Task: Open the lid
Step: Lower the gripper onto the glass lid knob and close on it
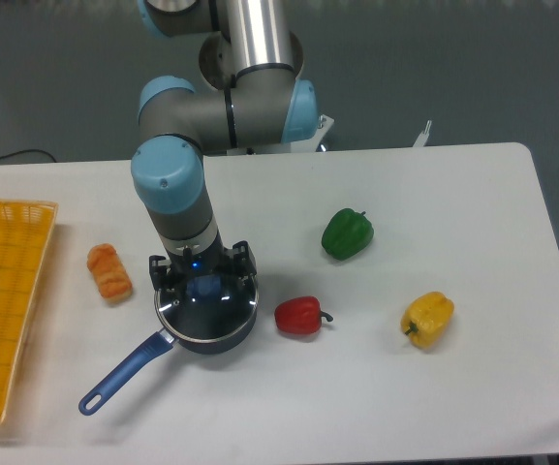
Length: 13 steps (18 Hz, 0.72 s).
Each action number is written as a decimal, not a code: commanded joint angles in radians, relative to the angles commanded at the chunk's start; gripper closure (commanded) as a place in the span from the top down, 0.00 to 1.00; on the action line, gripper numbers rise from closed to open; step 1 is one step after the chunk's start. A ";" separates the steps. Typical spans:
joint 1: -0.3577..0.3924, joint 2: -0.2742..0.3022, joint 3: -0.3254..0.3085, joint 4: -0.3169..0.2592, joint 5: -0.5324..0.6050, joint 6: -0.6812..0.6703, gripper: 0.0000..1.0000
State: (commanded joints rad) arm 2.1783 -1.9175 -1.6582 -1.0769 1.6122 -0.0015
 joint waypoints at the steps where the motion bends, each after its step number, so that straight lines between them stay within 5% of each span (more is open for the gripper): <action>1: -0.005 -0.003 -0.005 0.000 0.000 0.002 1.00; 13: -0.006 -0.008 -0.026 -0.003 -0.002 0.014 0.90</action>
State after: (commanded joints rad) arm 2.1721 -1.9252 -1.6843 -1.0799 1.6107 0.0123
